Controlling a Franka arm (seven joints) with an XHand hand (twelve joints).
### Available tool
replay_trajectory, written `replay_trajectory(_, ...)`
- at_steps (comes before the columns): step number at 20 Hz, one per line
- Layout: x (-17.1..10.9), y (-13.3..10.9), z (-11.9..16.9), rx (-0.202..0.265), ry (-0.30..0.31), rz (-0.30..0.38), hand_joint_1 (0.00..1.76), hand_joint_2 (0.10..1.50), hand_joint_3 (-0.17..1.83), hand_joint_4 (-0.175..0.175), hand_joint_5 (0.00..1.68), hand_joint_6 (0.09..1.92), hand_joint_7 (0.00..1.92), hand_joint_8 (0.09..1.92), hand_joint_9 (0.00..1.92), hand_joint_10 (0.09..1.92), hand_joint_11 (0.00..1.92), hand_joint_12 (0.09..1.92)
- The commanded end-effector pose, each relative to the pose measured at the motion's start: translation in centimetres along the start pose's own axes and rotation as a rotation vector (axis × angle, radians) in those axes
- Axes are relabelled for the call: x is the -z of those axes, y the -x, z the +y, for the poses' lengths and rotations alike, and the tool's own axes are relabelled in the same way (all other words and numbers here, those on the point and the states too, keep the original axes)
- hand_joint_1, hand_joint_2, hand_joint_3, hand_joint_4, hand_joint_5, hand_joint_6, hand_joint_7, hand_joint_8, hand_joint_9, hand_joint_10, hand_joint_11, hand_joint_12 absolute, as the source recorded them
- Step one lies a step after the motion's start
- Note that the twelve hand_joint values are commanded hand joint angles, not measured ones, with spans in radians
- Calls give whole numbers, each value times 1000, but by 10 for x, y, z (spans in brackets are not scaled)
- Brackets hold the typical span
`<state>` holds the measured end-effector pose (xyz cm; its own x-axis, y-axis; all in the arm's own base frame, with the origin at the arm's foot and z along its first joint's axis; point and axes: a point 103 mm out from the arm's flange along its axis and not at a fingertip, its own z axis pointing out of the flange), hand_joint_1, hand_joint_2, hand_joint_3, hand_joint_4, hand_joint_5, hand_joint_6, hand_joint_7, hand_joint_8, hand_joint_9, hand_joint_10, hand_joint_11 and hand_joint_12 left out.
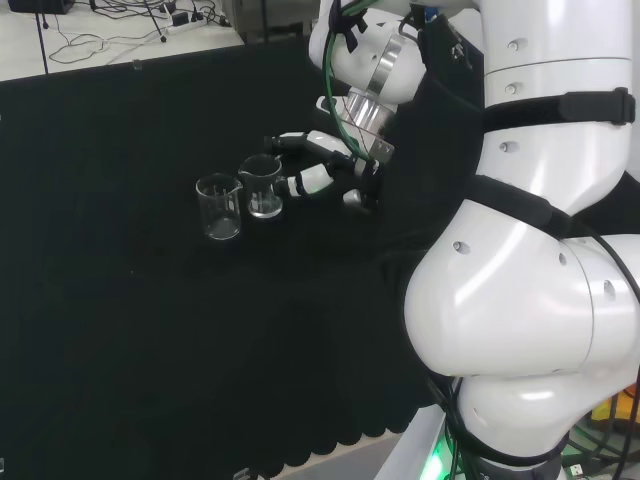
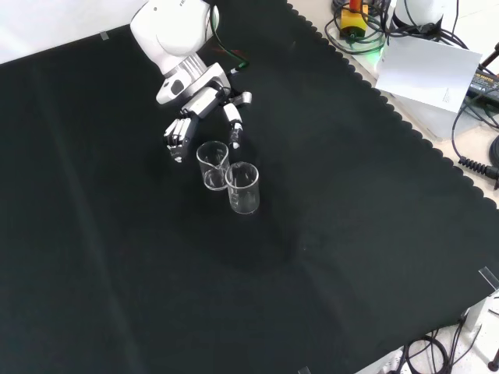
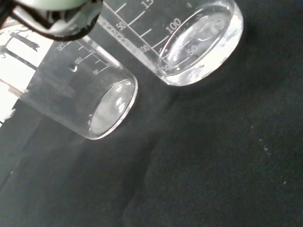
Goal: Pick up the beaker on the right.
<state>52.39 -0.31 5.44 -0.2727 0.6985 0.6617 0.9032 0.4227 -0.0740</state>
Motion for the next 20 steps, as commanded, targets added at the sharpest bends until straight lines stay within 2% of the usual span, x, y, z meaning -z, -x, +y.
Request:
replay_trajectory(1,-10,-3,1,18,16,24,759,539,546,-15,418,87,256,621,404,621,41,1399)
replay_trajectory(4,-14,-4,2,19,59,37,767,537,544,-17,423,87,281,630,436,626,57,1397)
replay_trajectory(7,-17,-7,3,23,75,39,789,535,541,-20,429,87,304,638,449,623,64,1392)
replay_trajectory(20,-26,-12,13,24,83,52,829,534,542,-31,430,87,313,645,434,602,60,1382)
